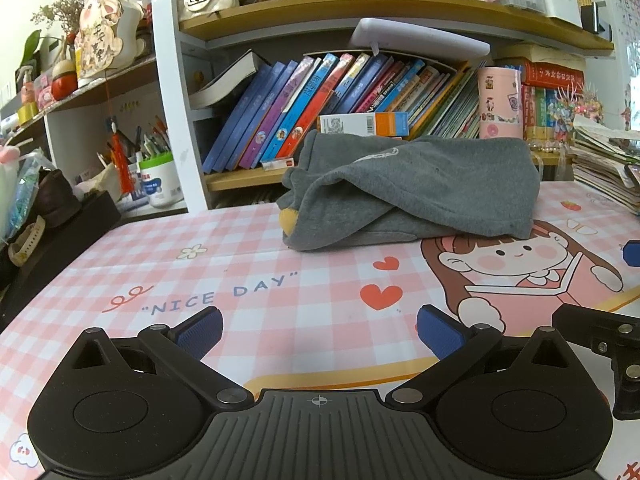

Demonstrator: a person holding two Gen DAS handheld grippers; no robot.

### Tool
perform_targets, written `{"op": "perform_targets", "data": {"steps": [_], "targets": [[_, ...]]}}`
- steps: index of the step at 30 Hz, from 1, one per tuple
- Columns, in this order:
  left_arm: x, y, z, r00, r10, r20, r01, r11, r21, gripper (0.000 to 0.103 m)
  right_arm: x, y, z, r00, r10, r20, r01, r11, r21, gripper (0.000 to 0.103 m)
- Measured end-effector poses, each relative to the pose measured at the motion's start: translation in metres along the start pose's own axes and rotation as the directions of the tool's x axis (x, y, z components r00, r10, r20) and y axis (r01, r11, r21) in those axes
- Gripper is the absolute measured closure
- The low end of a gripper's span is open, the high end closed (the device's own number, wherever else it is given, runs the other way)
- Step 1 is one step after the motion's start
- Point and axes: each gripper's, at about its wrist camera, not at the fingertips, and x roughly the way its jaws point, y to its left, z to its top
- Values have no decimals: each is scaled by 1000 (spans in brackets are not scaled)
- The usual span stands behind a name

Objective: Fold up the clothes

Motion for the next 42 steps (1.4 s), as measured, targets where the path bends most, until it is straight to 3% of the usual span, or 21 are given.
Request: {"op": "perform_targets", "data": {"steps": [42], "targets": [[-2, 1, 3, 1000, 9, -6, -10, 1000, -2, 0, 1, 1, -1, 1000, -8, -9, 8, 1000, -10, 0]]}}
